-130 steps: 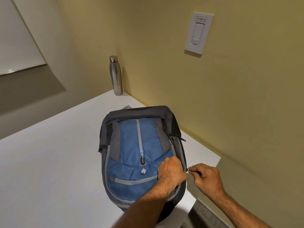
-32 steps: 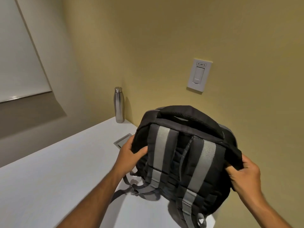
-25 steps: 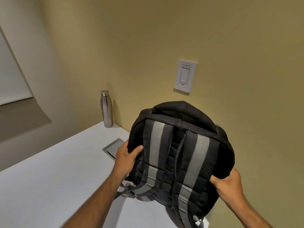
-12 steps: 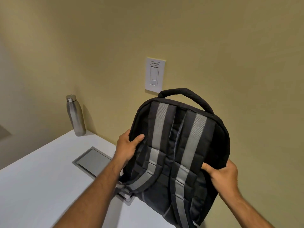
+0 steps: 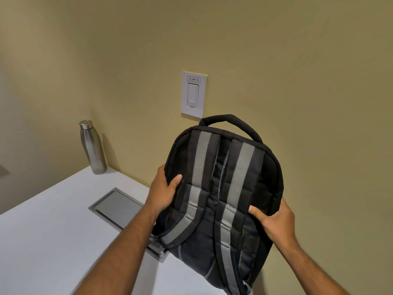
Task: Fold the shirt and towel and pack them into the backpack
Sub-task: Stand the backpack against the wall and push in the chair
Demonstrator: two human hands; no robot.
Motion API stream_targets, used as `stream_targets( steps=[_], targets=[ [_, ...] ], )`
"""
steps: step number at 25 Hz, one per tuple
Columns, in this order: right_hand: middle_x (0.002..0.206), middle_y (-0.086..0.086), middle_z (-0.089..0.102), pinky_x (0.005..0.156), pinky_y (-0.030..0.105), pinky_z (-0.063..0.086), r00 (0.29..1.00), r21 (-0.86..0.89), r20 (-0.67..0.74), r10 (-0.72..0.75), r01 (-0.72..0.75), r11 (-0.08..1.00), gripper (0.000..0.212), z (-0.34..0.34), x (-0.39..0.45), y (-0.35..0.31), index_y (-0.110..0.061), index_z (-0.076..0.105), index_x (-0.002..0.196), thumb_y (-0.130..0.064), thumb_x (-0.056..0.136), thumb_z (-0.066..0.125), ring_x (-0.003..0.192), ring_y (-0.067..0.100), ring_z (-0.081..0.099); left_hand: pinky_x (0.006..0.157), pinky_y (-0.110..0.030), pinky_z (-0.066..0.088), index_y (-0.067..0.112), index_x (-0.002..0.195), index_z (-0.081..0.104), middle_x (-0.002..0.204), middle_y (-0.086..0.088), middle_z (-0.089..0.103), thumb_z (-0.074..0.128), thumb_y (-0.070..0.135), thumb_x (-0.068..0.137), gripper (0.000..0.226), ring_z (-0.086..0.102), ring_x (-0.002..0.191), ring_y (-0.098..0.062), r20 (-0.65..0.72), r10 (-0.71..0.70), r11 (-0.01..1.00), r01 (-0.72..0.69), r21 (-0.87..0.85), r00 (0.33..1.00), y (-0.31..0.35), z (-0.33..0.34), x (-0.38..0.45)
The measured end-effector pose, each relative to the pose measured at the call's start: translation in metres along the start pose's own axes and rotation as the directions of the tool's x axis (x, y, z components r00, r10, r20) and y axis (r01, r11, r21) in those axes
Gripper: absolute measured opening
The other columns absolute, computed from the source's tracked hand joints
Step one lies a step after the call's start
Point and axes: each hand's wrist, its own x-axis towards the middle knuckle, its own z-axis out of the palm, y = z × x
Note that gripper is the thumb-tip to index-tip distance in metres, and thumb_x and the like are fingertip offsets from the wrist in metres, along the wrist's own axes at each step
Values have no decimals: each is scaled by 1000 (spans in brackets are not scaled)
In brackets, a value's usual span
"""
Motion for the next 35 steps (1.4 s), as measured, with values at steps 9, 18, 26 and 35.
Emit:
stream_targets(
  steps=[9, 18, 26, 35],
  targets=[
    [128, 2, 58, 95, 42, 51, 969, -549, 100, -224, 241, 801, 94, -29, -7, -12, -21, 42, 136, -85, 68, 56, 118, 24, 54, 113, -47, 37, 19, 151, 22, 151, -5, 38, 52, 52, 94, 73, 40, 136, -24, -77, 297, 825, -216, 522, 952, 0, -11, -44],
    [162, 15, -15, 120, 56, -1, 959, -789, 182, -219, 275, 550, 117, -63, -103, -53, -8, -11, 154, -89, 78, 24, 149, 27, -17, 121, -51, 5, 16, 155, -11, 164, -6, -9, 15, 87, 82, 104, -6, 152, -25, 152, 346, 570, -336, 750, 926, 37, -15, -153],
    [162, 16, -15, 120, 58, 0, 955, -819, 192, -227, 284, 499, 115, -128, -226, -87, -6, -10, 154, -87, 80, 22, 150, 27, -16, 120, -57, 13, 15, 157, -4, 165, -7, -4, 14, 90, 80, 109, -6, 152, -26, 265, 413, 499, -460, 735, 871, 48, -16, -282],
    [163, 17, -9, 118, 60, 3, 979, -875, 125, -162, 185, 447, 114, -235, -356, -68, -4, -3, 154, -85, 81, 27, 151, 30, -9, 120, -57, 15, 15, 157, 1, 165, -5, 1, 16, 90, 81, 109, 1, 152, -25, 372, 455, 469, -573, 672, 809, 69, 20, -412]
  ],
)
